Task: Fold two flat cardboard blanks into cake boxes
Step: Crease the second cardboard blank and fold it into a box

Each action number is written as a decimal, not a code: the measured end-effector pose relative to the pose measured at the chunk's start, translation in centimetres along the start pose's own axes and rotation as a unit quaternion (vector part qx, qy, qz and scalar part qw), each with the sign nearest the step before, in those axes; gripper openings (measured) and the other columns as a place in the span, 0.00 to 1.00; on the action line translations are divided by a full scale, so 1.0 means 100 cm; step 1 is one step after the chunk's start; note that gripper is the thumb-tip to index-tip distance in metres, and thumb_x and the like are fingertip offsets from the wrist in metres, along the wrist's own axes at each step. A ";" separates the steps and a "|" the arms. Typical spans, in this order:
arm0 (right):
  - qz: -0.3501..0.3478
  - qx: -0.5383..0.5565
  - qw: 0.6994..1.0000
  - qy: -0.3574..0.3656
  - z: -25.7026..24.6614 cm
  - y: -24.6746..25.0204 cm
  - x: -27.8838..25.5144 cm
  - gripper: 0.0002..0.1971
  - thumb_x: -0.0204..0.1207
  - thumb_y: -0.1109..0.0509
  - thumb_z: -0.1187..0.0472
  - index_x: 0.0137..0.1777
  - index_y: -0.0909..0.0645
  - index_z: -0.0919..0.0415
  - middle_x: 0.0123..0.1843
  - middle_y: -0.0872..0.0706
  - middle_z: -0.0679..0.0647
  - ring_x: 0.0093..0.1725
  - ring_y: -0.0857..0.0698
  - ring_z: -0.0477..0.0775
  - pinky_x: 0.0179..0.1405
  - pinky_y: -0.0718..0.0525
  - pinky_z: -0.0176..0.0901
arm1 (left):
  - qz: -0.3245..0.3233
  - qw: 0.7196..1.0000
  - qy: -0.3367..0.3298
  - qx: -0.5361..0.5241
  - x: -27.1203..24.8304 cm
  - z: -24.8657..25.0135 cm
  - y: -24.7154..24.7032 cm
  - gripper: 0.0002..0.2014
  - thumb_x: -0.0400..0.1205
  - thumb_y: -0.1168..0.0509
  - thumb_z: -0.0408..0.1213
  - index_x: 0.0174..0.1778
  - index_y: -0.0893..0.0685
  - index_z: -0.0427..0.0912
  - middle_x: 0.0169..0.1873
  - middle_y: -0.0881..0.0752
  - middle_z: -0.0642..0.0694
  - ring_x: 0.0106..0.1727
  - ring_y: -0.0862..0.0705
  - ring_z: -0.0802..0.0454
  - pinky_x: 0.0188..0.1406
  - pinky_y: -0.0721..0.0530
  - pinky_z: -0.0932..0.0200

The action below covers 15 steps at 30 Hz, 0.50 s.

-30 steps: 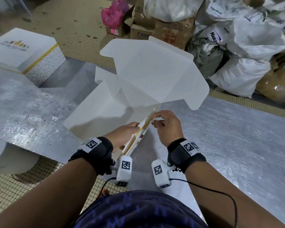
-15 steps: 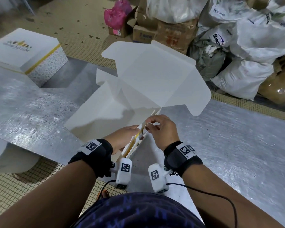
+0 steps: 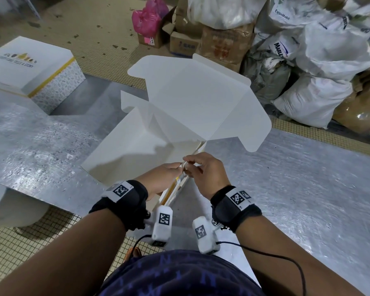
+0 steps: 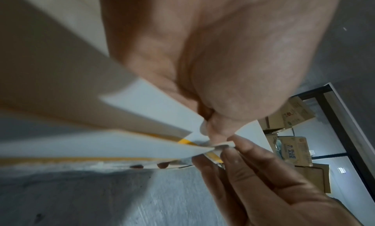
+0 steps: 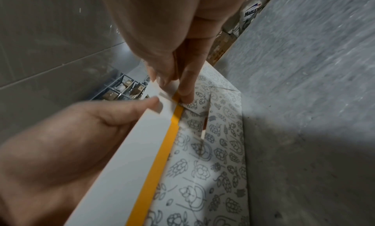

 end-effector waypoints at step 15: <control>0.029 -0.048 0.996 0.070 0.013 0.018 0.008 0.23 0.83 0.42 0.78 0.68 0.15 0.56 0.51 0.17 0.50 0.44 0.13 0.53 0.51 0.15 0.34 | -0.048 0.998 -0.034 -0.005 -0.017 0.007 0.010 0.28 0.78 0.29 0.55 0.75 0.21 0.56 0.64 0.14 0.57 0.63 0.17 0.59 0.49 0.19 0.60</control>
Point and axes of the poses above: each hand's wrist, its own x-axis towards the middle knuckle, its own y-axis out of the back of the hand, z = x × y, the point moved 1 cm from there along x, towards the middle knuckle
